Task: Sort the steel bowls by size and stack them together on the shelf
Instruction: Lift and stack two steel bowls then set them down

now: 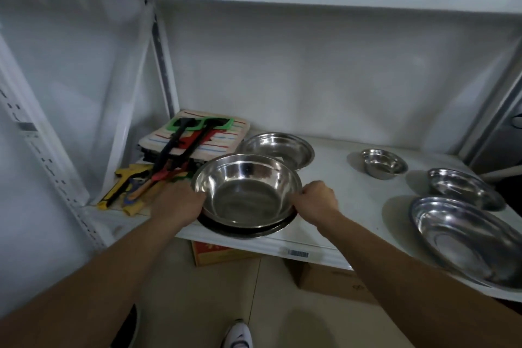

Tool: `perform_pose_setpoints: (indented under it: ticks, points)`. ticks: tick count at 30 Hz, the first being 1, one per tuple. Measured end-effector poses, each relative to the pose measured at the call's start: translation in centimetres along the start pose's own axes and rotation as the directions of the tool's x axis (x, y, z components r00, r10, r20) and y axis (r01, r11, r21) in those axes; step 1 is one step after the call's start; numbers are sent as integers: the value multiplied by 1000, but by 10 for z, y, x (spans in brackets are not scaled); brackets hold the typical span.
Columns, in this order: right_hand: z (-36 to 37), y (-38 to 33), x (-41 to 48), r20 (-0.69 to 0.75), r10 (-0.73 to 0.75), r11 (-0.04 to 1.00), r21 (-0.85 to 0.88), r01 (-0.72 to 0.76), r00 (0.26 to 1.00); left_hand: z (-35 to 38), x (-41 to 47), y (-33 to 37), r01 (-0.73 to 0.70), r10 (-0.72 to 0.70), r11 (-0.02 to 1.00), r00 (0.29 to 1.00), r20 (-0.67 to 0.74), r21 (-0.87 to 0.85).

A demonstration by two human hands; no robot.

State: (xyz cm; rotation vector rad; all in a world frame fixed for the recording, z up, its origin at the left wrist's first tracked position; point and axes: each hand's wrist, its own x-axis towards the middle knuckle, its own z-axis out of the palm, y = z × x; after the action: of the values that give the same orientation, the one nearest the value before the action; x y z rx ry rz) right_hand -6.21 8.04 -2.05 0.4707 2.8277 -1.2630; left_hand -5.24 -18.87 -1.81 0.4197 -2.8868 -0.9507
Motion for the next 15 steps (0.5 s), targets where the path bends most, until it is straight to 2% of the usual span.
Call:
perform_pose_setpoints:
  ticks: [2, 4, 8, 15]
  points:
    - [9, 5, -1, -14, -42, 995, -95, 41, 999, 9, 0, -8, -2, 1, 1000, 999, 35, 30]
    - [16, 7, -1, -20, -59, 991, -124, 56, 998, 12, 1, -12, 56, -58, 998, 996, 70, 26]
    - [22, 9, -1, 22, -51, 991, -121, 53, 998, 14, 4, -14, 154, -144, 982, 985, 99, -107]
    - [23, 7, -6, 48, -49, 997, -55, 52, 998, 18, 8, -13, 248, -228, 948, 966, 121, -198]
